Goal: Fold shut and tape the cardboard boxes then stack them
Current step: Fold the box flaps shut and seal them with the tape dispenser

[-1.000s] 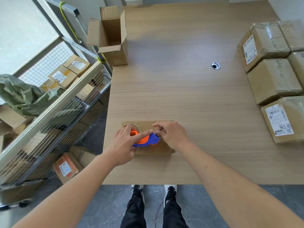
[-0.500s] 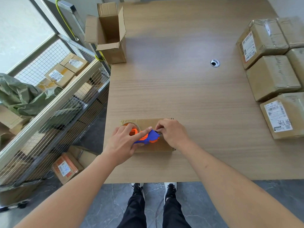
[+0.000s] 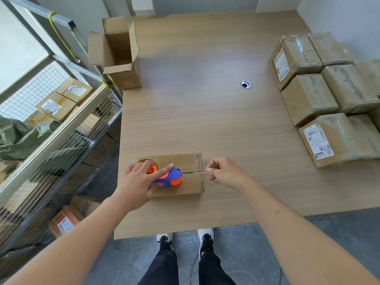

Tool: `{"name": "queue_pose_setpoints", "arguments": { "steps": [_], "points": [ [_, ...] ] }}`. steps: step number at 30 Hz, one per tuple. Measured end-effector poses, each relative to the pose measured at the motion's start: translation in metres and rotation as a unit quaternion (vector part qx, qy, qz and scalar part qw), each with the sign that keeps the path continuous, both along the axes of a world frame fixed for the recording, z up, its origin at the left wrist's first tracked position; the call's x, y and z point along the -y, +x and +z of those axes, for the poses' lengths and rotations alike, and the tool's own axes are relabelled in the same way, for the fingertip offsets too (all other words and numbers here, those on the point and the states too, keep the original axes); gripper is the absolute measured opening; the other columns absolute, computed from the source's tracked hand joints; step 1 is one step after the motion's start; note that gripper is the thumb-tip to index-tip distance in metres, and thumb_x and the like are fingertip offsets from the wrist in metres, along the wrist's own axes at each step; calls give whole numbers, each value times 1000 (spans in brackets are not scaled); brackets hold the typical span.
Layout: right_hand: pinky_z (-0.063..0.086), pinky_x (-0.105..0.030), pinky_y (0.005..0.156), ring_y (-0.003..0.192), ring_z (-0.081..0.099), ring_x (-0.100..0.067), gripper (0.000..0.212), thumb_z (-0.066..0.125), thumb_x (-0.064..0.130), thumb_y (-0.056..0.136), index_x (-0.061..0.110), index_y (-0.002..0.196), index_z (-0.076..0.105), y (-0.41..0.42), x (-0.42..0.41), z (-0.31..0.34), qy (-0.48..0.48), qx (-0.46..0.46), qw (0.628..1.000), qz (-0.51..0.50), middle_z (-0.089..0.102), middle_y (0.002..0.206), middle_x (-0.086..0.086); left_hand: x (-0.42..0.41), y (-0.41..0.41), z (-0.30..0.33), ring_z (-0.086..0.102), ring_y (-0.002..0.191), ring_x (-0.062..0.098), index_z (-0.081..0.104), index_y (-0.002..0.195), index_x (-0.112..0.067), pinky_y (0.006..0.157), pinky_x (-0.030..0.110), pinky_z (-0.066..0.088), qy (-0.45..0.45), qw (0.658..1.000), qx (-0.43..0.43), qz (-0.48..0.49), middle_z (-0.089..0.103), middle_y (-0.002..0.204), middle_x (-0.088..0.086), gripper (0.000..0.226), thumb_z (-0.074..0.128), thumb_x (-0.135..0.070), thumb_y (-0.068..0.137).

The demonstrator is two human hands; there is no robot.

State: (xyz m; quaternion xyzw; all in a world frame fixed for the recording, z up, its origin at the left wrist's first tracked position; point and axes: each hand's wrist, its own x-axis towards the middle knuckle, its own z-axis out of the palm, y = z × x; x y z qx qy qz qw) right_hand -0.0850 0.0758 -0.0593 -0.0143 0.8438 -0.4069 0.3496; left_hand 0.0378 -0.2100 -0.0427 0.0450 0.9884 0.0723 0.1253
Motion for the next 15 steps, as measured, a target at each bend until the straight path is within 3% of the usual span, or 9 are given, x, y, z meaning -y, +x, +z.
{"name": "queue_pose_setpoints", "arguments": {
  "steps": [3, 8, 15],
  "points": [
    [60, -50, 86, 84, 74, -24, 13, 60, 12, 97, 17, 85, 63, 1, -7, -5, 21, -3, 1000, 14, 71, 79, -4, -3, -4, 3, 45, 122, 22, 4, 152, -66, 111, 37, 28, 4, 1000, 10, -4, 44, 132, -8, 58, 20, -55, 97],
    [60, -51, 85, 81, 73, -27, 15, 62, 9, 99, 16, 85, 64, -2, -10, -18, 25, 11, 999, -19, 68, 81, -5, -3, -7, 0, 43, 127, 21, 2, 151, -67, 113, 38, 26, -6, 1000, 19, -13, 43, 134, -7, 72, 47, -40, 101],
    [62, -42, 76, 68, 69, -20, 14, 64, 12, 98, 17, 85, 65, -12, -3, -45, 10, 49, 997, -55, 69, 85, -3, -5, -5, -4, 46, 120, 23, 16, 153, -63, 110, 41, 29, 5, 1000, 22, 1, 46, 129, -6, 63, 38, -44, 97]
  ]
}}
